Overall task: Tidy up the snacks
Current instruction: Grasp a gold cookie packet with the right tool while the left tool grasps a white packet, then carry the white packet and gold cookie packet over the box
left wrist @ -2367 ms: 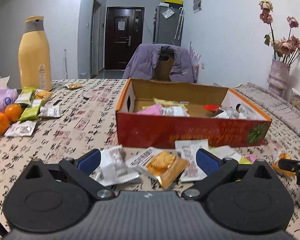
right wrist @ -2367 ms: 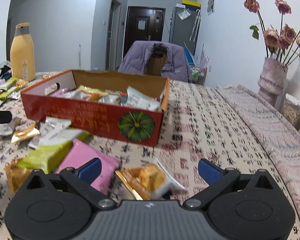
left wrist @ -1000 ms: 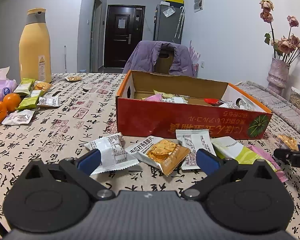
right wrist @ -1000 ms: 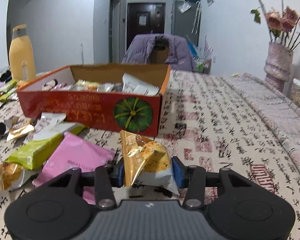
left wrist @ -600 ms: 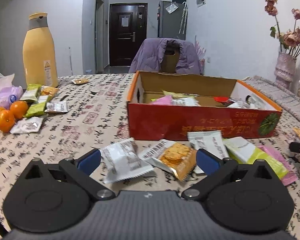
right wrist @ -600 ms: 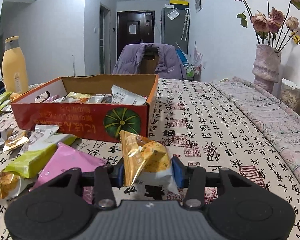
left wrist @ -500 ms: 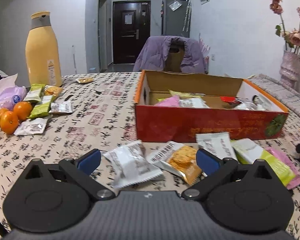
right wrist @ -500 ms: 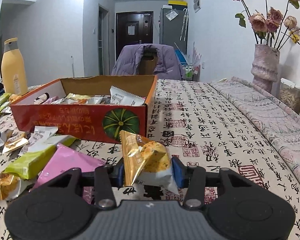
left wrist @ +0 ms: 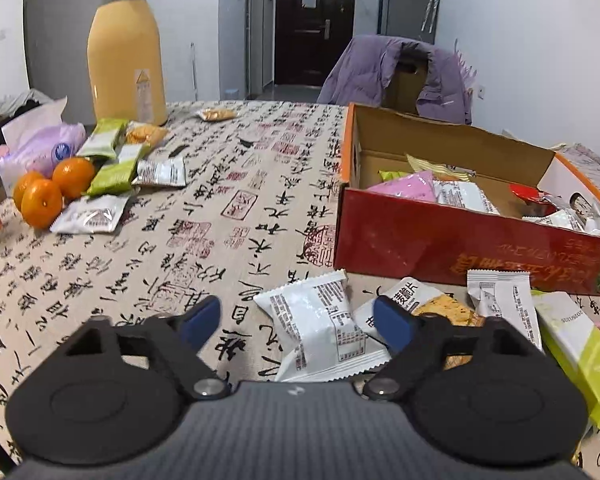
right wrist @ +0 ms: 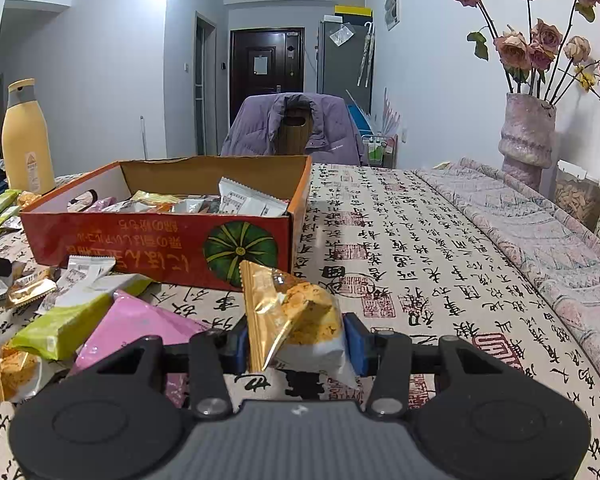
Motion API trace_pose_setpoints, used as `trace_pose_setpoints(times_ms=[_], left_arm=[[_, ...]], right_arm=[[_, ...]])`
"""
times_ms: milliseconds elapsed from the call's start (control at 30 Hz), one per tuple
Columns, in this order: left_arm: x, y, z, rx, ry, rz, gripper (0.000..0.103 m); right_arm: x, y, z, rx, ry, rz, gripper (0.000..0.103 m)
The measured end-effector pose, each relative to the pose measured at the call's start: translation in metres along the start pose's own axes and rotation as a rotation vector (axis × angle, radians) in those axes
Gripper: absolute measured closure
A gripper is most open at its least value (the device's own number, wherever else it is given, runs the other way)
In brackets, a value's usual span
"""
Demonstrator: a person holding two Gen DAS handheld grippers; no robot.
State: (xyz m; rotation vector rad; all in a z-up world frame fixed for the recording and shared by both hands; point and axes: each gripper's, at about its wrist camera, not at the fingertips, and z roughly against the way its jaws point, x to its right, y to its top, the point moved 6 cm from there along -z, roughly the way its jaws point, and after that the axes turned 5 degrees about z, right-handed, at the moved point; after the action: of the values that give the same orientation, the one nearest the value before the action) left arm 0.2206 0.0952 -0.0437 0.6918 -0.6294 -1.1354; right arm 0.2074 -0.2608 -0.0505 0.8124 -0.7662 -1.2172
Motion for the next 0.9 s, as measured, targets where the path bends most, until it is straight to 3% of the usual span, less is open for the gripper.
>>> trace_pose_setpoints(times_ms=[133,300,900], left_arm=[[-0.001,-0.002,-0.005,-0.017,-0.009,0.02,0.033],[0.0,-0.005,-0.009,-0.04,-0.031,0.021,0.057],[0.0,-0.004,0.005,0.009,-0.052,0.007,0.061]], right_arm=[[0.0,0.0,0.0,-0.001,-0.001,0.001,0.058],[-0.001,0.0,0.0,-0.003,-0.001,0.004,0.058],[-0.003,0.0,0.003,0.011,-0.017,0.02,0.058]])
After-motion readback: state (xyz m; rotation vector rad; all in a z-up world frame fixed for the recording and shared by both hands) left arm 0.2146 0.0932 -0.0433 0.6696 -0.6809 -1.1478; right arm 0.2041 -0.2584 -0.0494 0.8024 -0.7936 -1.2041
